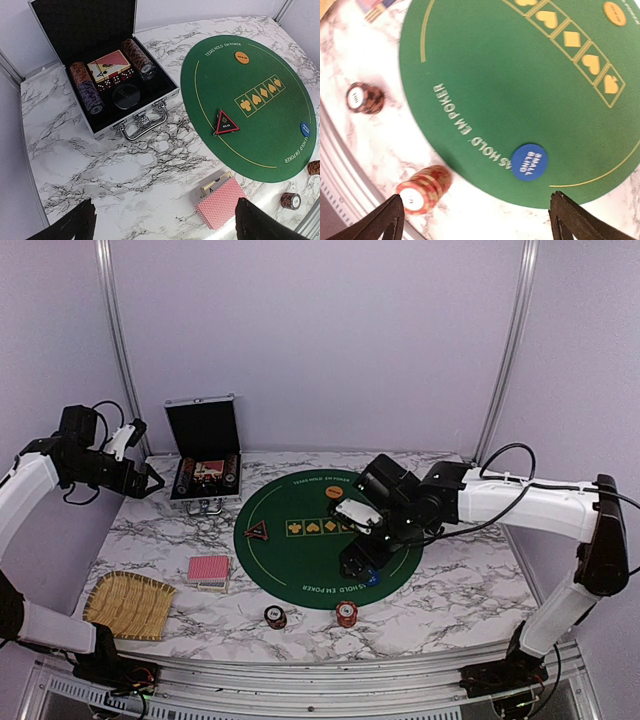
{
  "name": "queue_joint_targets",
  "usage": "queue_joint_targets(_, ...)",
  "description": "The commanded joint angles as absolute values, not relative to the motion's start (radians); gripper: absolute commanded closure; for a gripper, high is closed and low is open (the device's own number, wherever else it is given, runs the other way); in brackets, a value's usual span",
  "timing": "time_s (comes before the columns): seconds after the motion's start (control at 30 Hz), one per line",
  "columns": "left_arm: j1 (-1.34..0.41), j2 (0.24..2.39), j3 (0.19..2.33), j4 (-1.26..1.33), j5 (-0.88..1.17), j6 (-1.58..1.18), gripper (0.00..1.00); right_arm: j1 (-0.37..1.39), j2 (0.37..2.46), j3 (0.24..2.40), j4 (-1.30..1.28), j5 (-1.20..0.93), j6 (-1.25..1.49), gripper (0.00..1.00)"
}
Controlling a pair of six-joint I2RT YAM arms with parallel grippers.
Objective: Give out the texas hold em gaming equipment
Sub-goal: Pick up the pile of poker chips from the pile of poker chips.
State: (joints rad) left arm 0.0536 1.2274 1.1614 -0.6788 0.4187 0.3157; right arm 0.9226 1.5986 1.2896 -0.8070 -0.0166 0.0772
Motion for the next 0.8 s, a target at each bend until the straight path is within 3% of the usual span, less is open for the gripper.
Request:
queue_joint_targets(0.0,0.057,1.236,1.193,-0.706,0.434,0.325,0.01,0.994,1.588,1.316,-0.910,-0.084,0.081,0.01)
queue_joint_targets(0.77,0.058,1.246,1.223,-0.726,0.443,0.332,0.01,1.128,1.746,1.293,-0.872,-0.046,0.038,0.02)
